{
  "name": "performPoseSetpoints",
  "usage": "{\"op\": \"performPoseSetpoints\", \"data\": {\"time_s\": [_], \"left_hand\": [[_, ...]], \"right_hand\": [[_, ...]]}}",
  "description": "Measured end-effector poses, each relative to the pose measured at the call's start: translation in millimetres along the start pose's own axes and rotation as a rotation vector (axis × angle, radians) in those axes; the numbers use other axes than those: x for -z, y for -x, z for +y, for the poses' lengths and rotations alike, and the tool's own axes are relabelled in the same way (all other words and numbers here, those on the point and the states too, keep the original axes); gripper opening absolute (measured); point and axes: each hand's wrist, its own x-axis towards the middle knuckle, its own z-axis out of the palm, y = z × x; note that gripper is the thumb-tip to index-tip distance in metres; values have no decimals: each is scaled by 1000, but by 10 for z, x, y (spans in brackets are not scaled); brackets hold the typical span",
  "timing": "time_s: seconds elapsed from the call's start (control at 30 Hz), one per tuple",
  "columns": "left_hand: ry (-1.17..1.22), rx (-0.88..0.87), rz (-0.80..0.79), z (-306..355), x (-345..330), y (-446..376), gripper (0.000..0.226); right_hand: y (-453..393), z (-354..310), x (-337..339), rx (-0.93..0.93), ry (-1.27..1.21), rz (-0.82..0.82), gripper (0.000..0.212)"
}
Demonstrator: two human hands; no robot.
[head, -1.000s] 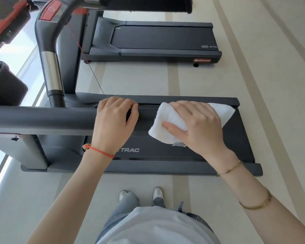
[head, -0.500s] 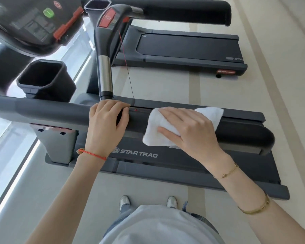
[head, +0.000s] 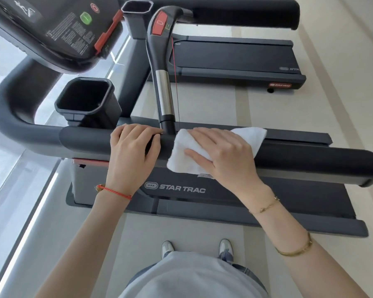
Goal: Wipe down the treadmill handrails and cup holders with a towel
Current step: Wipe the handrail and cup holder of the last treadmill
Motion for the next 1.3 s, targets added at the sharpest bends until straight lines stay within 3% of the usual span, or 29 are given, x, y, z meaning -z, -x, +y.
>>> {"op": "performPoseSetpoints", "data": {"time_s": [0.27, 0.53, 0.7, 0.87, 1.3], "left_hand": [[30, -52, -7, -407, 163, -18, 23], [90, -20, -9, -846, 319, 48, 23], [96, -38, -31, -956, 359, 73, 25], [111, 8, -8, -1038, 387, 66, 26], [184, 125, 28, -1147, 523, 67, 30]], "right_hand": [[-21, -178, -49, -171, 69, 89, 39], [-521, -1017, -571, -51, 5, 28, 38], [-484, -927, -490, 27, -7, -21, 45], [-476, -874, -437, -70, -30, -17, 40], [-930, -1391, -786, 4, -85, -156, 38]]}}
